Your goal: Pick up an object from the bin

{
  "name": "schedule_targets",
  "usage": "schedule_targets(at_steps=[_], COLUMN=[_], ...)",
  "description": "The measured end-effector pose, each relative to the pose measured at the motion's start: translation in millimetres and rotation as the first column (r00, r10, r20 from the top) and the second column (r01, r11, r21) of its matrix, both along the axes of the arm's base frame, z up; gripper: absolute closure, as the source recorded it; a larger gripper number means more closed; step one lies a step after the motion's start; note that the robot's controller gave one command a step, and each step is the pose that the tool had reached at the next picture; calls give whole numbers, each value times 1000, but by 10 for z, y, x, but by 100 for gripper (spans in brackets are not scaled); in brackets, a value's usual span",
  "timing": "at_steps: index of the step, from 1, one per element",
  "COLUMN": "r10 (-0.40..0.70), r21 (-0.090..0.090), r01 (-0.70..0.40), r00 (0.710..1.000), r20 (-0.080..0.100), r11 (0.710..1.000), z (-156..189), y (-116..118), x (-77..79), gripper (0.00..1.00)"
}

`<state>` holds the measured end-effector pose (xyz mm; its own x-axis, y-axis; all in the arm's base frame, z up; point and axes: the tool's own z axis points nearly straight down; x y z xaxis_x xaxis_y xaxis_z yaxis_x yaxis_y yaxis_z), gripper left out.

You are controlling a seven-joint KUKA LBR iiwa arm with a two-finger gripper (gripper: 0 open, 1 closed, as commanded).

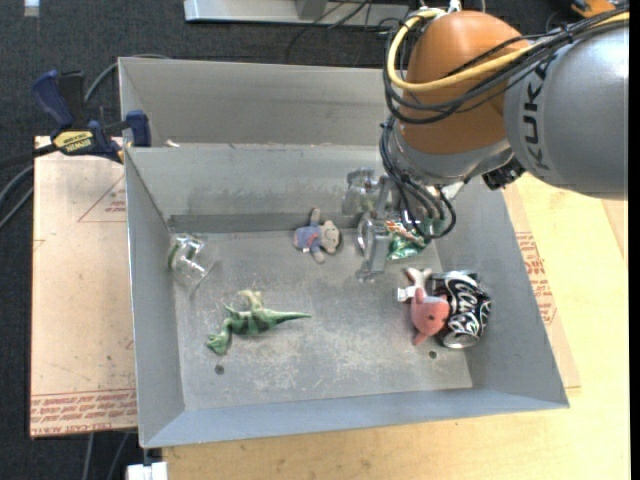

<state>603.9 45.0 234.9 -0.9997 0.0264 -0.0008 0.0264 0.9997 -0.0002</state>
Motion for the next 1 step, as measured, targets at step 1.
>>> schedule_targets(at_steps=[1], r10=[20], r21=[0], r01=[-20], r00=[1000], r20=[-3], r11=[1000], z=[-591], y=[-581], x=[5], gripper=[0])
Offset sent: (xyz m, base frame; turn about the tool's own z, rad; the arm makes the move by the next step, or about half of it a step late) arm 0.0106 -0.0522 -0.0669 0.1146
